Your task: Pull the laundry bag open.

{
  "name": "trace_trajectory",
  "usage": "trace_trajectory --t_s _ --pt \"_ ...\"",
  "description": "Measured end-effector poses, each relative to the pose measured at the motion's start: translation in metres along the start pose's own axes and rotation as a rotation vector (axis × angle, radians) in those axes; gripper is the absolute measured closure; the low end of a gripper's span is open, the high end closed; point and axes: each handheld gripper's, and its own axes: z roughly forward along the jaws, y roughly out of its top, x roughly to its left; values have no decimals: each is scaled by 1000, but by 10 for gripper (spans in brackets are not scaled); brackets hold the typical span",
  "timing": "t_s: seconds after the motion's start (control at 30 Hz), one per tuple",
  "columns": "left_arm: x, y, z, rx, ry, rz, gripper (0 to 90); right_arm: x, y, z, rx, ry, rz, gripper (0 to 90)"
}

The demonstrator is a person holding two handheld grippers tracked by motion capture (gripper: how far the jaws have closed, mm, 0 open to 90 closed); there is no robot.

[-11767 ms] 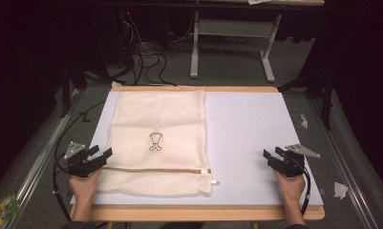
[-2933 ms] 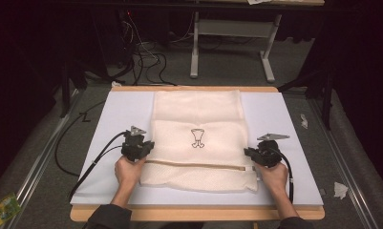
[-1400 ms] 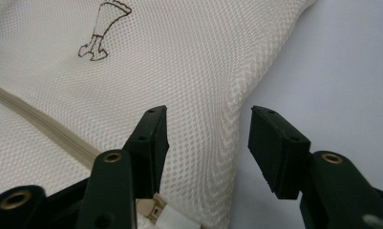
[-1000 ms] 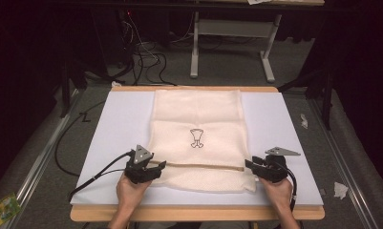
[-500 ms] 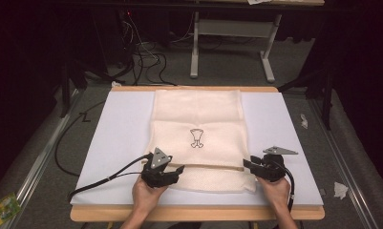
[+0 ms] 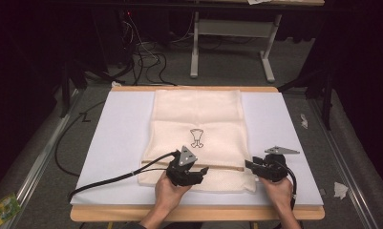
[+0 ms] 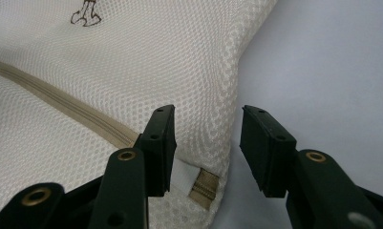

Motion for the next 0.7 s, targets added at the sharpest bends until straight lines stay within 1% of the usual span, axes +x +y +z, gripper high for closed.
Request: trace_trajectory --t_s 0.07,0.1,0.17,0.27,0.3,0.33,0.4,0.43,0.5,0.6,0.67,0.7 --pt "-6 4 7 7 -16 10 438 -1 0 0 6 10 -3 589" --pt "-8 5 11 7 -31 8 441 -1 0 0 11 19 3 598" --pt "-14 9 19 24 -33 26 446 -2 -1 0 7 27 -1 613" --pt "-20 13 30 38 -44 32 450 -1 0 0 8 31 -4 615" --pt "-20 13 30 38 -44 32 451 -1 0 1 10 30 -5 616" --pt "-22 16 36 41 -56 23 450 -1 0 1 12 32 -3 616" --pt "-24 19 41 46 -58 23 451 -1 2 2 18 28 -2 615" --pt "-24 20 43 46 -65 18 452 -1 3 2 23 26 -7 615" --pt "-26 23 48 54 -63 21 452 0 4 3 31 26 -8 615" --pt "-29 25 52 60 -73 17 456 0 6 5 52 31 -5 616" --pt "-28 25 57 58 -90 -11 458 -1 7 6 58 36 -2 619" --pt "-27 24 62 67 -93 -29 460 -1 7 8 69 39 -1 634"
